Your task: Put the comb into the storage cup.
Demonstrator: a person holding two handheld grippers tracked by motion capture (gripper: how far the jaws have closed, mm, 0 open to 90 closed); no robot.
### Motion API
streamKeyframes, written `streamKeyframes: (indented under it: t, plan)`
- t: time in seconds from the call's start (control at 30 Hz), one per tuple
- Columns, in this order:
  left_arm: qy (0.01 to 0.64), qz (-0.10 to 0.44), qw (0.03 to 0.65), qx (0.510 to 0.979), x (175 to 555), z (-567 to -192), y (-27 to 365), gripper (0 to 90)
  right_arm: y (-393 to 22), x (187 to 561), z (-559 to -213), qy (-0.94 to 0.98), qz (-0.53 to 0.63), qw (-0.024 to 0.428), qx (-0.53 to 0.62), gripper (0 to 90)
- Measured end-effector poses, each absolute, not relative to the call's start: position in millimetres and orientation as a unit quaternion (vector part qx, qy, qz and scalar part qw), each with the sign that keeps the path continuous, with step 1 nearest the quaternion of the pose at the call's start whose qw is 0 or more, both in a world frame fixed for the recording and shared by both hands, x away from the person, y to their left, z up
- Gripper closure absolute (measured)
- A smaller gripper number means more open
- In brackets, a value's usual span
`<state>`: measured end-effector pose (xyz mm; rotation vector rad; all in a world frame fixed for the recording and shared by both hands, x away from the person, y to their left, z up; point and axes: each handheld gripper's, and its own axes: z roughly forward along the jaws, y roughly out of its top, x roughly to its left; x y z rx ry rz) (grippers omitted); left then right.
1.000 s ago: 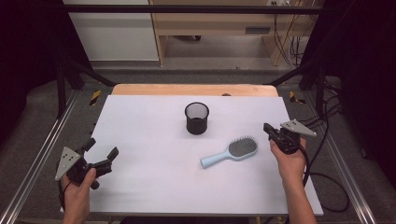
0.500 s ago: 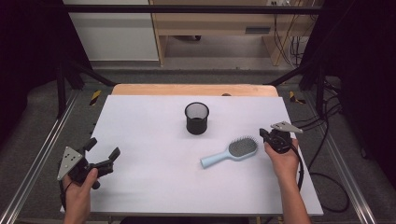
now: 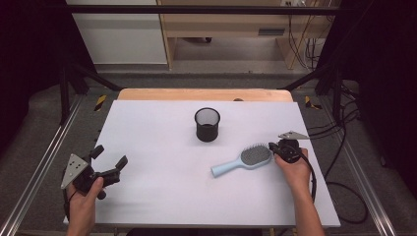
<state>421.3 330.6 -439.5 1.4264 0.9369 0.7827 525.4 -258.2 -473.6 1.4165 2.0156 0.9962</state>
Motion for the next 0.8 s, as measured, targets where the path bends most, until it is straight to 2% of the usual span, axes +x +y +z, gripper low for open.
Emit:
streamKeyframes:
  t: [0.4,0.8]
  plan:
    - [0.405,0.335,0.583,0.62,424,-441,328,2.5,-248,517,-473,0.74,0.366,0.233,0.514,90.0]
    - [0.411,0.333,0.579,0.62,424,-442,329,2.7,-215,505,-471,0.754,0.37,0.219,0.498,90.0]
